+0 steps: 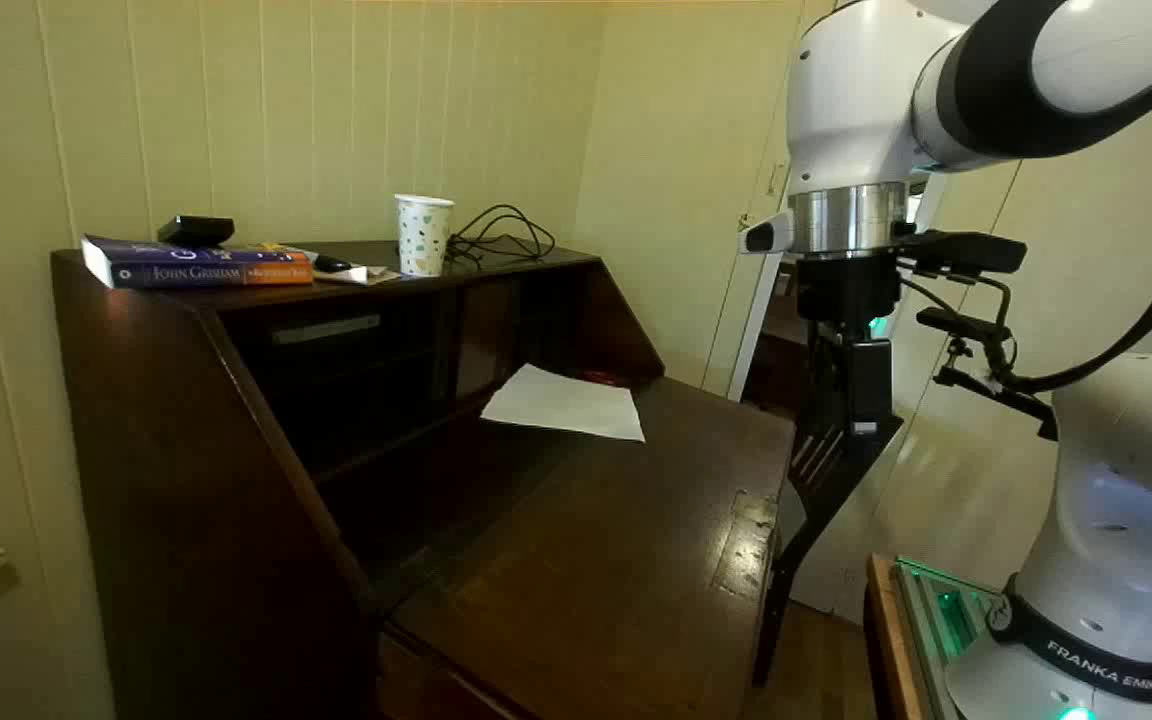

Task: Take the book off of the shelf and place it the desk

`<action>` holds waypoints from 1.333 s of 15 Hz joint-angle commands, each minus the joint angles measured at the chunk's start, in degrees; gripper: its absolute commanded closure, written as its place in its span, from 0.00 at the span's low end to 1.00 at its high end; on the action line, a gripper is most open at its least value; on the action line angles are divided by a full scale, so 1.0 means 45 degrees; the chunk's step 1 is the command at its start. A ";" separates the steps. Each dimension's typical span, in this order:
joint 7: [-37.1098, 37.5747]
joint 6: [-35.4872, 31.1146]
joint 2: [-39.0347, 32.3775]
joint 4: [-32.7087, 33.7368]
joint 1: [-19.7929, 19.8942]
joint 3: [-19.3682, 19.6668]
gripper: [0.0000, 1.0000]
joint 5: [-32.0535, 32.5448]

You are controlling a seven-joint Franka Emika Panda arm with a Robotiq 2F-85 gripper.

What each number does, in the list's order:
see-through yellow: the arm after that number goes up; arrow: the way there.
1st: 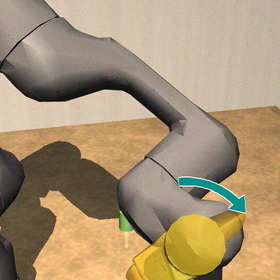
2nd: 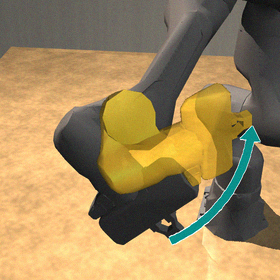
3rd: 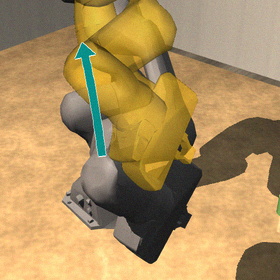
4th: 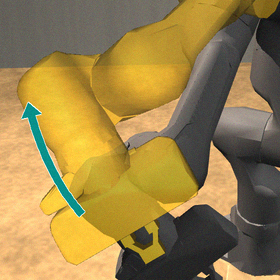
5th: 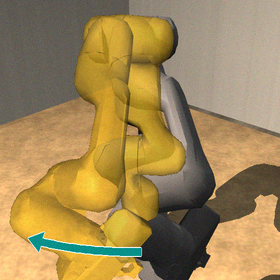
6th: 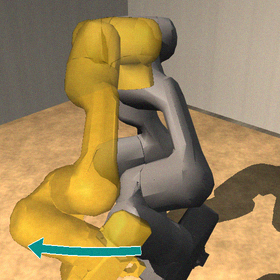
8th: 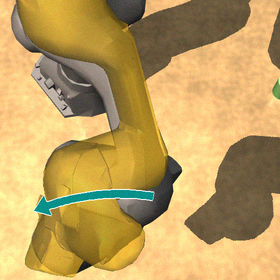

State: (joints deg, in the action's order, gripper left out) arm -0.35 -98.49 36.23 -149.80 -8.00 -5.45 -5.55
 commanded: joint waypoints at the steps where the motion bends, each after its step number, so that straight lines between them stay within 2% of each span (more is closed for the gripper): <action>1: -0.0016 0.0040 -0.0003 0.0029 0.0038 -0.0033 0.00 -0.0015; 6: 0.0329 -0.0200 -0.0082 0.0102 0.0053 -0.0045 0.00 -0.0371; 10: 0.2559 -0.2963 -0.0548 0.0731 -0.0026 -0.0762 0.00 -0.1701; 13: 0.3999 -0.5010 -0.1300 0.2020 -0.0028 -0.1602 0.00 -0.2042; 17: 0.5441 -0.7643 -0.2738 0.4566 0.0602 -0.2567 0.00 -0.0667; 20: 0.5689 -0.8597 -0.4007 0.6837 0.1179 -0.2961 0.00 0.1119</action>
State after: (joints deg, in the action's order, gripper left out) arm 22.82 -135.24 25.43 -129.73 -5.79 -16.74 -7.33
